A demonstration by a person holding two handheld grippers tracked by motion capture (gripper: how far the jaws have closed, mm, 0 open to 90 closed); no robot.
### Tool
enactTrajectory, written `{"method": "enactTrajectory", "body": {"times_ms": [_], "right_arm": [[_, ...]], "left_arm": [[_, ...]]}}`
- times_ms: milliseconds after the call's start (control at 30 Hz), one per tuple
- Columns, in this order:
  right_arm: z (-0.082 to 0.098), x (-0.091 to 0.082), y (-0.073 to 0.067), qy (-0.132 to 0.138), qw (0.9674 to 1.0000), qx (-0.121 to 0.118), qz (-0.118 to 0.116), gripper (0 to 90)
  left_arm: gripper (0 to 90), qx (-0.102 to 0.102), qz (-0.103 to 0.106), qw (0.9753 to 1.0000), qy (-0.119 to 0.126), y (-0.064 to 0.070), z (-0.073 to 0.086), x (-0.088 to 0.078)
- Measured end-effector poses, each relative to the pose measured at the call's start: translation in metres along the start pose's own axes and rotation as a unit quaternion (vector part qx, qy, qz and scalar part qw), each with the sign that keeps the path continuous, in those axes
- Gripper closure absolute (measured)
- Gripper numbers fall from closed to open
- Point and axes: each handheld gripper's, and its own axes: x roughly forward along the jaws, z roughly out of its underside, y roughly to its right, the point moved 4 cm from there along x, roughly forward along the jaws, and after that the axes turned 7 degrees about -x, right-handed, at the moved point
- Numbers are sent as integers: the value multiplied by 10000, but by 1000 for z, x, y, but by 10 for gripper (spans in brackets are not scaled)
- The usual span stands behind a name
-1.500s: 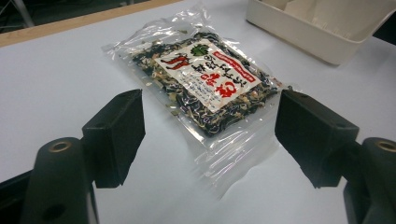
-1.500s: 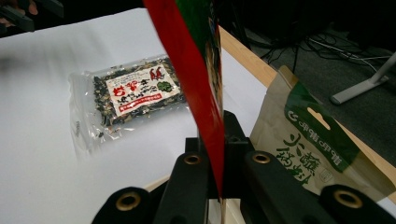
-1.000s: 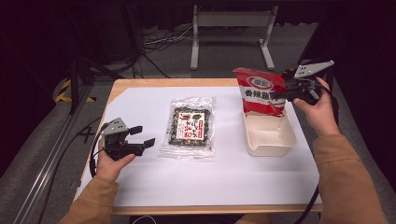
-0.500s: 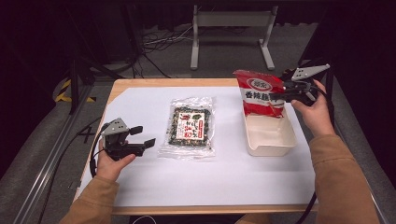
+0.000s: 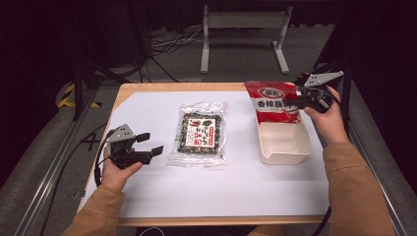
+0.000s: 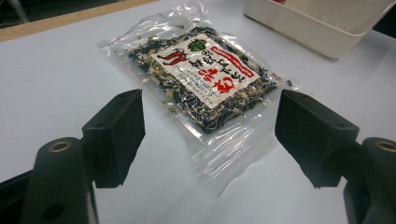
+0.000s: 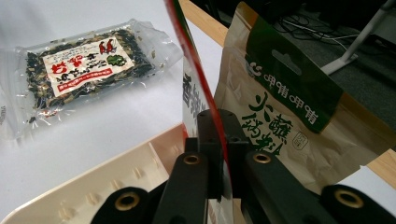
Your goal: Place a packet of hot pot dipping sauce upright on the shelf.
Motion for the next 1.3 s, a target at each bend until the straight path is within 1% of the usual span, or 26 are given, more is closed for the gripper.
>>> {"method": "enactTrajectory", "body": {"times_ms": [100, 200, 267, 367, 433, 633, 733, 833, 933, 1033, 1133, 1300], "right_arm": [[2, 1, 0, -8, 10000, 22, 2, 889], [7, 3, 1, 16, 9998, 184, 23, 889], [9, 3, 1, 25, 9998, 213, 36, 890], [12, 4, 2, 21, 9996, 271, 118, 891], [15, 5, 2, -103, 9994, 303, 162, 891], [26, 5, 3, -3, 9984, 524, 189, 892], [31, 4, 3, -61, 9979, 611, 207, 892], [34, 5, 3, -101, 9977, 638, 218, 892], [39, 5, 2, -225, 9970, 684, 270, 891], [41, 5, 2, -239, 9968, 715, 284, 892], [44, 6, 2, -340, 9955, 809, 355, 892], [50, 6, 3, -333, 9946, 912, 358, 892]], "left_arm": [[246, -23, -3, 10000, 2, 0, 0, 0], [247, -12, -2, 10000, -6, 0, 0, 0], [246, -9, -3, 10000, -14, 0, 0, 0], [246, -25, 8, 10000, -11, 0, 0, 0], [247, -28, 8, 10000, -12, 0, 1, 0], [246, -41, 3, 10000, -17, 0, 1, 1], [247, -56, -8, 10000, -17, 1, 1, 1], [246, -43, -3, 10000, -28, 1, 1, 1], [247, -6, -16, 10000, -39, 0, 1, 1], [246, -8, -12, 10000, -43, 0, 1, 1], [246, -43, -1, 10000, -37, 1, 1, 1], [246, -45, -14, 10000, -41, 0, 1, 1]]}}
